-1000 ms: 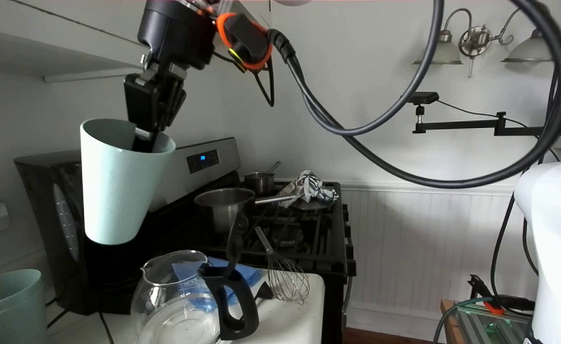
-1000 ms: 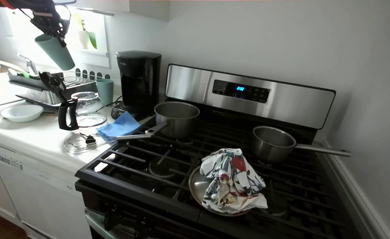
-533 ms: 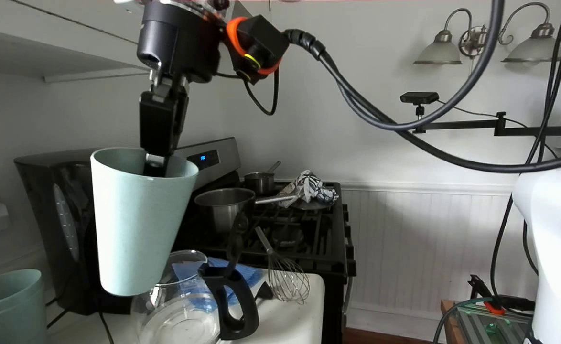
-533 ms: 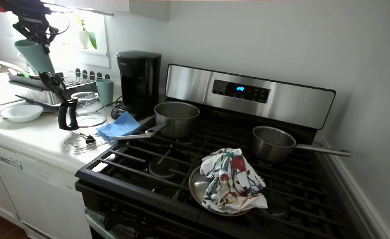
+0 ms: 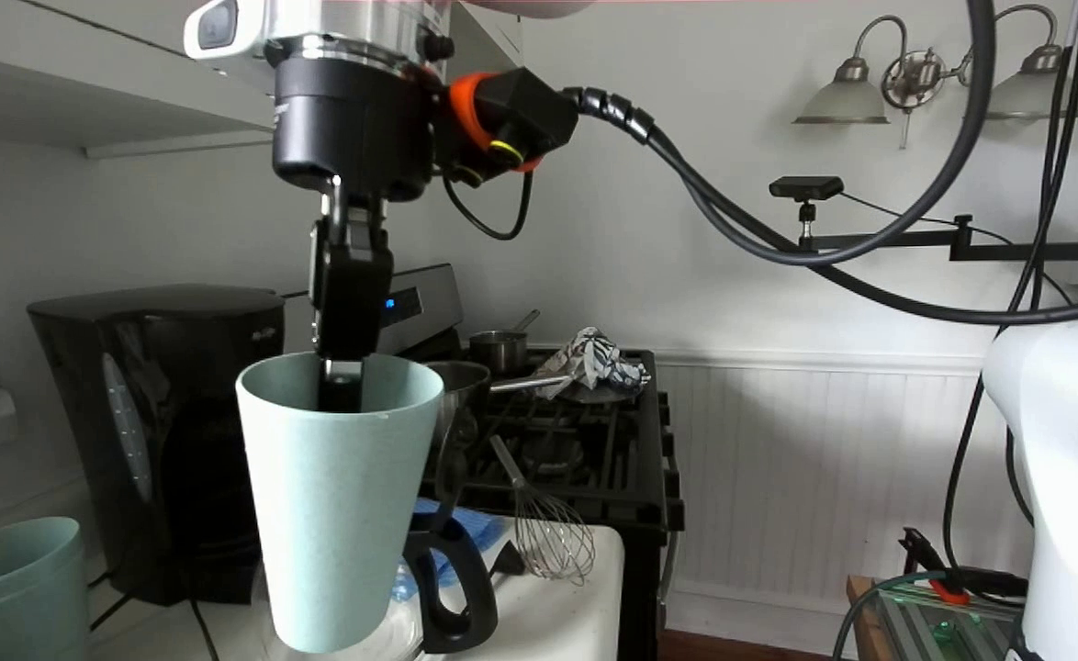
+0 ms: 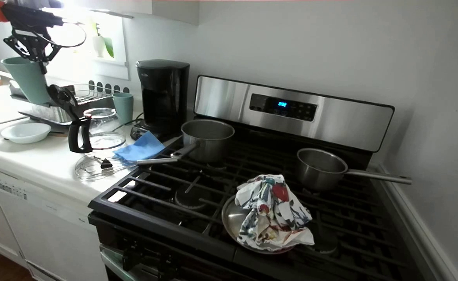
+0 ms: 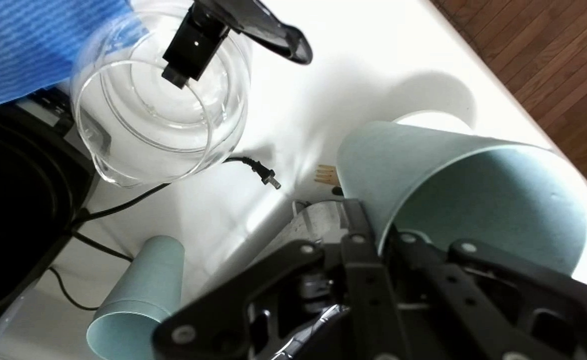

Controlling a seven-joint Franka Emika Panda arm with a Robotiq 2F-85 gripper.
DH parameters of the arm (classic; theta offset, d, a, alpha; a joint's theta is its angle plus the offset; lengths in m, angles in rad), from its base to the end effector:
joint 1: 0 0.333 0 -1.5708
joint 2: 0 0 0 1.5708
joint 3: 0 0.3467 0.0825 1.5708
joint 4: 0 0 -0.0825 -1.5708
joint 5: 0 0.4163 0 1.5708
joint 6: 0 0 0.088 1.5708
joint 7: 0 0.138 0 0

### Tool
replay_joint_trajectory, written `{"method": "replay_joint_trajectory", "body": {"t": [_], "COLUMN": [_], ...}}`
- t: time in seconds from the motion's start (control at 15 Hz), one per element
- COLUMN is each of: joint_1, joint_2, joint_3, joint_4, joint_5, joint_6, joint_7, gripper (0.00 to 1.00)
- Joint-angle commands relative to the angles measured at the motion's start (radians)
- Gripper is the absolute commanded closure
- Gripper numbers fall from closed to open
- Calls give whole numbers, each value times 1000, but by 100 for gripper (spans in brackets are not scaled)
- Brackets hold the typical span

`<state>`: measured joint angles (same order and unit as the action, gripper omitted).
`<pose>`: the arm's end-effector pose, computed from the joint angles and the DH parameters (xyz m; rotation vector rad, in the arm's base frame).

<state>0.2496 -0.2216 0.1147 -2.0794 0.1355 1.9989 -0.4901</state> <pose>0.4935 0.2047 0.5260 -2.7974 -1.1922 -0.2230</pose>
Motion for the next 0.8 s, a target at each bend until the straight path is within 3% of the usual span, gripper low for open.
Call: {"method": "replay_joint_trajectory", "body": {"t": [0.0, 0.73], "joint_1": [3, 28], "joint_2": [14, 159], "joint_3": [17, 105], "joint_4": [2, -11], "joint_5": [-7, -118], "joint_6": [-13, 8], "joint_7": [-20, -245], "gripper": [99, 99]}}
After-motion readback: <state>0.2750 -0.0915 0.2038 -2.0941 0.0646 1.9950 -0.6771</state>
